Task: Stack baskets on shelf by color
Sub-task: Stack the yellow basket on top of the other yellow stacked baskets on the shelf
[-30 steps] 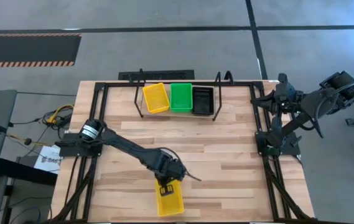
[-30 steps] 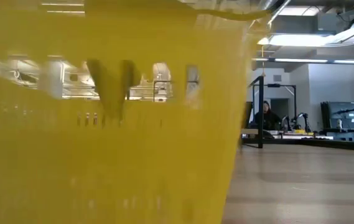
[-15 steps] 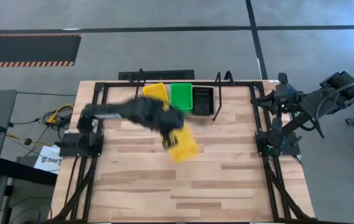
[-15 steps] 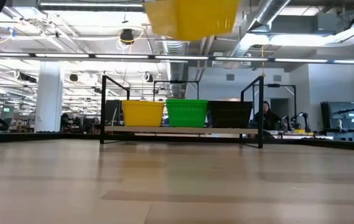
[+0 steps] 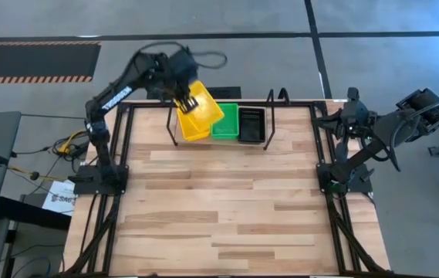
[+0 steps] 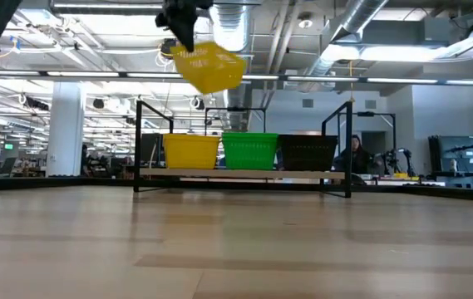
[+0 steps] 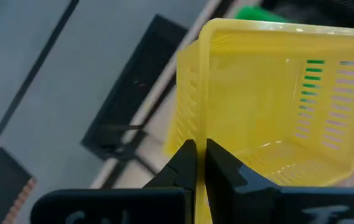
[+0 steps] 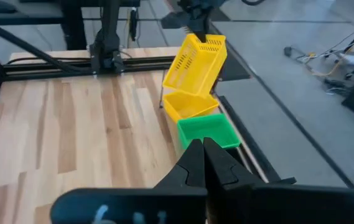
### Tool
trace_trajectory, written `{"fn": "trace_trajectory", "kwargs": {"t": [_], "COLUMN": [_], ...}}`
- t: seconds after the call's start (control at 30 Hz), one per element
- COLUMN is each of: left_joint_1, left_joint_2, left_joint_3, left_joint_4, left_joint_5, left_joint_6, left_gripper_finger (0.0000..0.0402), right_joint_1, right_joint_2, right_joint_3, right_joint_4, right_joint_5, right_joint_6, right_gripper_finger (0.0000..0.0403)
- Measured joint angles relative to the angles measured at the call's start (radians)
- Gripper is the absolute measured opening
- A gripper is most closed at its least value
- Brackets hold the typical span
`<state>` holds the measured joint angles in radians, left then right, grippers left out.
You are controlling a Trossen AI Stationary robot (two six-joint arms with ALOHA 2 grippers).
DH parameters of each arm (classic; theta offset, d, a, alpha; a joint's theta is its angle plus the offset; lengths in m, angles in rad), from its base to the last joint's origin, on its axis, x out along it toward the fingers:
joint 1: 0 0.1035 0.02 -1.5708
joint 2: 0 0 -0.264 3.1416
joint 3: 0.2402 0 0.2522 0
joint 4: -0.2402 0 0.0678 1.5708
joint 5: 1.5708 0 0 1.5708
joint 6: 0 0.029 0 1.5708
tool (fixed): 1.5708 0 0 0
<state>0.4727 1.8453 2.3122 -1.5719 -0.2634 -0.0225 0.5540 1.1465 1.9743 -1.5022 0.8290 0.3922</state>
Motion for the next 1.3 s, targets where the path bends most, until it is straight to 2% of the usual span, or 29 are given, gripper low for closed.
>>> {"fn": "trace_trajectory", "kwargs": {"t": [0.1, 0.2, 0.47, 0.87, 1.1, 1.3], "left_joint_1": [0.091, 0.152, 0.24, 0.278, 0.298, 0.304], "left_joint_2": [0.025, 0.048, 0.116, 0.17, 0.17, 0.17], "left_joint_3": [0.0, -0.001, -0.001, -0.018, -0.091, -0.177], "left_joint_4": [0.0, 0.0, 0.001, 0.0, 0.001, 0.002], "left_joint_5": [0.029, 0.115, 0.263, 0.357, 0.431, 0.415], "left_joint_6": [0.07, 0.153, 0.318, 0.378, 0.359, 0.396], "left_gripper_finger": [0.0, 0.0, 0.0, 0.0, 0.0, 0.0], "right_joint_1": [0.0, -0.001, -0.001, -0.001, -0.001, -0.001], "right_joint_2": [0.0, 0.0, 0.0, 0.0, 0.0, 0.0], "right_joint_3": [0.0, 0.0, 0.0, 0.0, 0.0, 0.0], "right_joint_4": [0.0, -0.002, -0.003, -0.007, -0.008, -0.009], "right_joint_5": [0.026, 0.058, 0.067, 0.067, 0.067, 0.067], "right_joint_6": [0.01, 0.039, 0.079, 0.131, 0.132, 0.132], "right_gripper_finger": [0.0001, 0.0001, 0.0001, 0.0001, 0.0001, 0.0001]}}
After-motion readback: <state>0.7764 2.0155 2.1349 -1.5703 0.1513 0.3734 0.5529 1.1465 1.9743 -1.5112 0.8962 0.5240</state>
